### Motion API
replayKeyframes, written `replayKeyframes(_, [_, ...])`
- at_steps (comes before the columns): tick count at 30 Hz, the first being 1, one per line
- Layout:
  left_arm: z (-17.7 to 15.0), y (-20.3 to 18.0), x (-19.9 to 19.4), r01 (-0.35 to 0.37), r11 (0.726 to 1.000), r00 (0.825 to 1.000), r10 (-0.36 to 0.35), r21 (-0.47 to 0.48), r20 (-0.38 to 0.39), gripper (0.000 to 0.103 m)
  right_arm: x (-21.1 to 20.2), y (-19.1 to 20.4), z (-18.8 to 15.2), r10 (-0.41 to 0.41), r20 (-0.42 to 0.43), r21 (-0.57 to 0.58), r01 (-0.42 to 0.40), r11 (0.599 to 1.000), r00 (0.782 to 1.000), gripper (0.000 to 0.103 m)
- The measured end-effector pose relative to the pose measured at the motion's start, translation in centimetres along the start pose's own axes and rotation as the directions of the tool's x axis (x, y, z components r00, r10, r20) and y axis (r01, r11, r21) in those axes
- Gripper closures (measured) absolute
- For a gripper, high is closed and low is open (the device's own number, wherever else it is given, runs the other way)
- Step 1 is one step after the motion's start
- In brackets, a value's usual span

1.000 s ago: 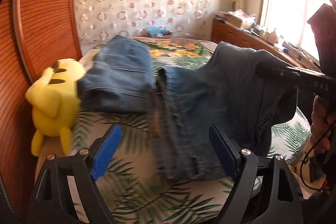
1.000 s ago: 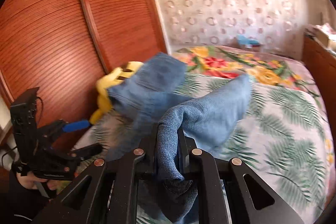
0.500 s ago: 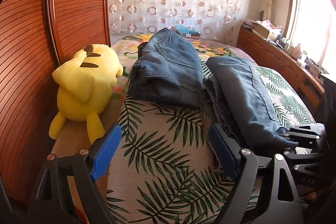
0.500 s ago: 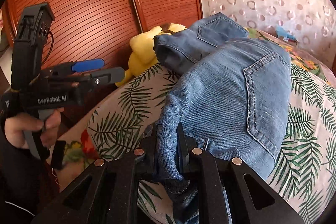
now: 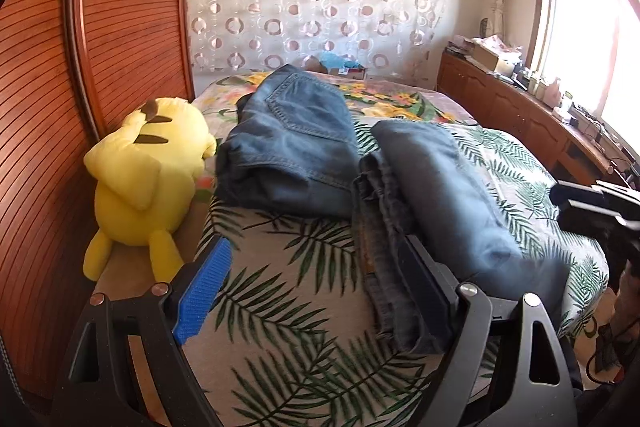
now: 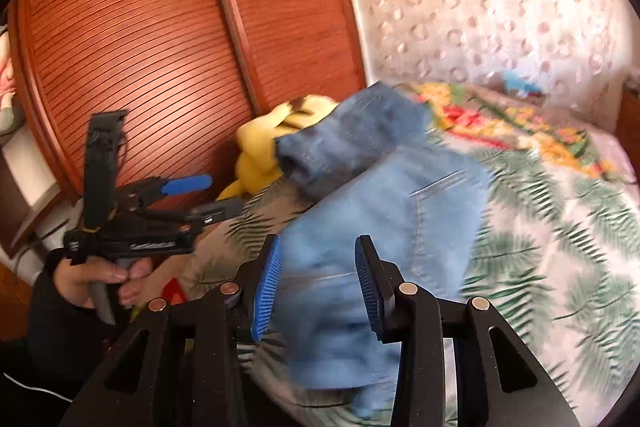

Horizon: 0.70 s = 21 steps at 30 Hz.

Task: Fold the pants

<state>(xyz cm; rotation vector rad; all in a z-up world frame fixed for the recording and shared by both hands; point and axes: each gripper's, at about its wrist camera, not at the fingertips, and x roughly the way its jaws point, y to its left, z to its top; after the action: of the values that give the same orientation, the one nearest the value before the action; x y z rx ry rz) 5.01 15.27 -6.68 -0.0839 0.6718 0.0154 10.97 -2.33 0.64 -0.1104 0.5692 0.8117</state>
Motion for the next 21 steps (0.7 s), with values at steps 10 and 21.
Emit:
replayKeyframes(10, [2.7,-5.3,0.7,0.076,0.991,0.997,-0.079,0.113,0.019,0.017,2.1,-2.8,-0.9,-0.145,-0.024,0.021,0.146,0.989,0.989,0.063])
replayKeyframes(21, [0.6,-5.5,6.8,0.074,0.990,0.987,-0.056,0.118,-0.149,0.017,6.9,-4.8,1.1,-0.130,-0.100,0.042,0.134,0.990,0.986,0.046])
